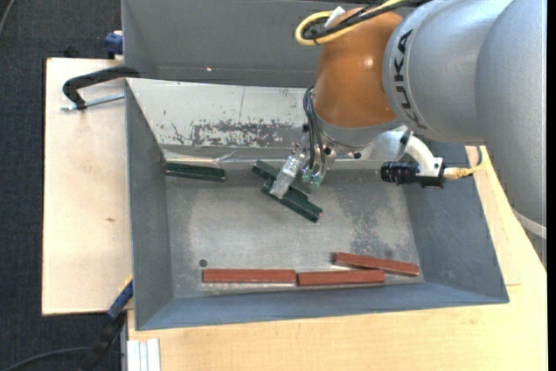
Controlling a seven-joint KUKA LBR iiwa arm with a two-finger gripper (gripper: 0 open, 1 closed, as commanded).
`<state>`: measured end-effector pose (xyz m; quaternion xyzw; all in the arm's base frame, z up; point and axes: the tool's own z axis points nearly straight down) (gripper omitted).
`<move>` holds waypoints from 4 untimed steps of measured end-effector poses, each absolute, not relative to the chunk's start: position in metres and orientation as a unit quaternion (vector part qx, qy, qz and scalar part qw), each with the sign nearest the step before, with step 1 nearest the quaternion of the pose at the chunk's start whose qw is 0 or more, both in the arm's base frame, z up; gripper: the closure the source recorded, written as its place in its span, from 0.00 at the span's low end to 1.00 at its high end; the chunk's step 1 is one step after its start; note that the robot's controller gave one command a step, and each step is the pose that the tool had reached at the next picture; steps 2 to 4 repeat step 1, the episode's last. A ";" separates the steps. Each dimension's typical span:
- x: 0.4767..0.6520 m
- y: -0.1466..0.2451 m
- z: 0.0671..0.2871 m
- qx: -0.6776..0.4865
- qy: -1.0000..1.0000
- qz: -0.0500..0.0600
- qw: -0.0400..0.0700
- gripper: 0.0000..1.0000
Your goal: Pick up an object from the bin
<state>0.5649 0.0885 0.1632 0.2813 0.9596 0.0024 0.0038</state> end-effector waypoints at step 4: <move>0.567 0.089 0.196 0.280 0.960 0.002 0.004 1.00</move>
Offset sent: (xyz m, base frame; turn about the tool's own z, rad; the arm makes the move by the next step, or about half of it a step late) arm 0.0001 0.0000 0.0298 0.0000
